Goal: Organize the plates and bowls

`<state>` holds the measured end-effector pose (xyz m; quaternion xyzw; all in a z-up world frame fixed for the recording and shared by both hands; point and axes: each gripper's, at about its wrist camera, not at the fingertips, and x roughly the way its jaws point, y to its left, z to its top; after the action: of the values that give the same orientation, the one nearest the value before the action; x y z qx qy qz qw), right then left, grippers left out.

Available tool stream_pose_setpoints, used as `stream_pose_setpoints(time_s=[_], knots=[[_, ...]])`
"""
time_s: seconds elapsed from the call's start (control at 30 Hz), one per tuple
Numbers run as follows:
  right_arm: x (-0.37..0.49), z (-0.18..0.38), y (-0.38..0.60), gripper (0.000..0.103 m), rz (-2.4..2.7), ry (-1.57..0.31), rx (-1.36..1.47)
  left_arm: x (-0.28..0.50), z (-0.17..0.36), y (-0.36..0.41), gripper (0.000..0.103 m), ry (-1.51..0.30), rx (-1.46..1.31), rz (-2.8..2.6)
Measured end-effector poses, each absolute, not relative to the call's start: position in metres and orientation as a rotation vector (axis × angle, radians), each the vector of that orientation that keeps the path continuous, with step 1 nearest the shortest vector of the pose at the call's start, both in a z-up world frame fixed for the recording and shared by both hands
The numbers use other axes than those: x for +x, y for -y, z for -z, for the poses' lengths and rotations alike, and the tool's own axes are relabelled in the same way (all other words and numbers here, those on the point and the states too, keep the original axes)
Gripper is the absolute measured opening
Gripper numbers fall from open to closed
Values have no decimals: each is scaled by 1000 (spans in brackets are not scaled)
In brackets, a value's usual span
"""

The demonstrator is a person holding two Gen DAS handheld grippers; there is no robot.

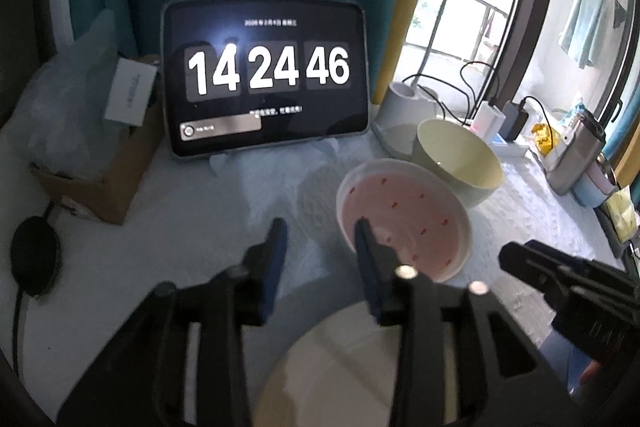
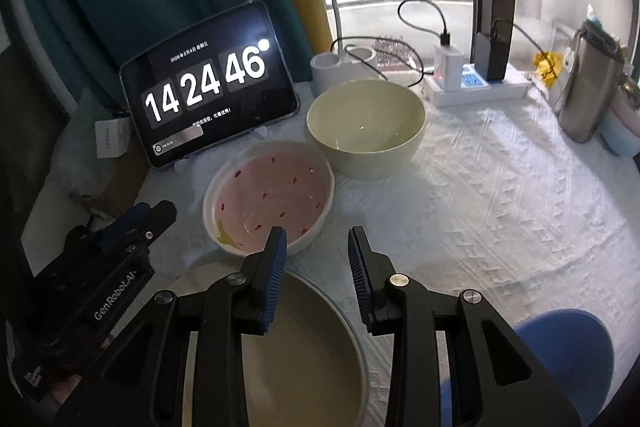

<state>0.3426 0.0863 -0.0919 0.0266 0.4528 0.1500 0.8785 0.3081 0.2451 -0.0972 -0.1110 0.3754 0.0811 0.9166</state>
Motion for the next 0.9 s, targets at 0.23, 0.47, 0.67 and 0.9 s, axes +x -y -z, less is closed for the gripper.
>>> stream_pose_setpoints(time_s=[0.23, 0.47, 0.67, 0.9], knots=[[365, 114, -106, 34, -289, -1013, 48, 331, 116, -248, 45, -841, -261, -122], [388, 136, -106, 34, -253, -1107, 104, 351, 135, -239, 45, -922, -212, -104], [399, 150, -105, 33, -232, -1136, 107, 358, 141, -240, 44, -930, -217, -106], [402, 152, -108, 27, -262, -1138, 95, 358, 141, -235, 25, -914, -211, -79]])
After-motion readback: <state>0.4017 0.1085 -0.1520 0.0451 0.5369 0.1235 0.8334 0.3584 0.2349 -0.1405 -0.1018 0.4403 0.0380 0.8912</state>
